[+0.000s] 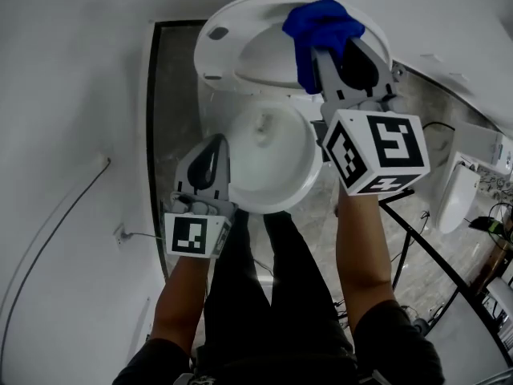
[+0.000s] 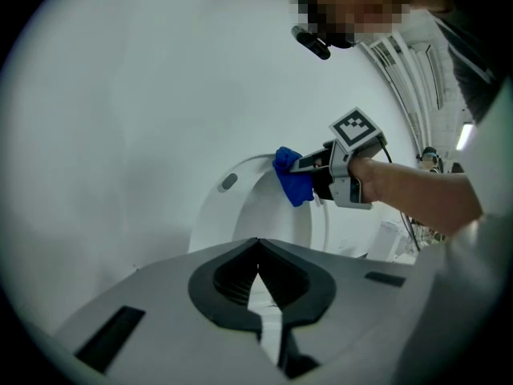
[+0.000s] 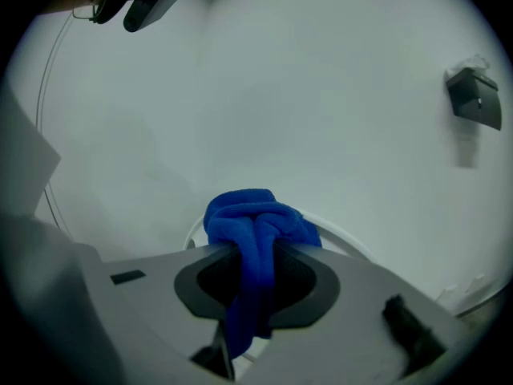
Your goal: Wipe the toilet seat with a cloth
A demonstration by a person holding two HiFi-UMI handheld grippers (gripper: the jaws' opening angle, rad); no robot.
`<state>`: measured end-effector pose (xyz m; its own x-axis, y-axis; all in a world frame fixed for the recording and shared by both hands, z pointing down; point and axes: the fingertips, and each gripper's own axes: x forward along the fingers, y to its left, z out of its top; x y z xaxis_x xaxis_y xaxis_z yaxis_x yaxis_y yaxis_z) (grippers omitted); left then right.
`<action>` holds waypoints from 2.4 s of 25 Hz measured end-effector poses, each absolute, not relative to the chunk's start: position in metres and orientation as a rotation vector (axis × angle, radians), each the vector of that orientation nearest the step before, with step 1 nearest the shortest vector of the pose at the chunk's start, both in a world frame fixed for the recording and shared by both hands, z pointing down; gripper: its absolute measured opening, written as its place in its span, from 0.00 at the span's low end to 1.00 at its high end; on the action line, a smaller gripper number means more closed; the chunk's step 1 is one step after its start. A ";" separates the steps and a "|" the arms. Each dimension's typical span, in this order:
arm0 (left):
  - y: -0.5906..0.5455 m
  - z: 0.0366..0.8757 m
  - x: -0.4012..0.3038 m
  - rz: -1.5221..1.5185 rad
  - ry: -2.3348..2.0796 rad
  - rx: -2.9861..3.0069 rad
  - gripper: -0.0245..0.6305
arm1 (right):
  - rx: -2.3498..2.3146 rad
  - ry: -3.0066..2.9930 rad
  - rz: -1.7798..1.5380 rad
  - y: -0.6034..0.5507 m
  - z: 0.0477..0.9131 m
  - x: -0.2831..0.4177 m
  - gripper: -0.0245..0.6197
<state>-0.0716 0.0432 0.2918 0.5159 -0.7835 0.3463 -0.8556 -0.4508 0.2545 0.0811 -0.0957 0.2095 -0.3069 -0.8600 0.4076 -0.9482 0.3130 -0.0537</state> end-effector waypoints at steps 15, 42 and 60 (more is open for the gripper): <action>0.053 0.297 -0.008 0.282 -1.208 2.443 0.05 | 1.651 -2.059 0.355 -0.065 0.267 0.163 0.17; 0.054 0.336 -0.024 0.383 -1.166 2.391 0.05 | 1.611 -1.722 0.432 -0.005 0.425 0.209 0.17; 0.050 0.356 -0.045 0.415 -1.161 2.367 0.05 | 1.519 -1.644 0.685 0.023 0.508 0.197 0.17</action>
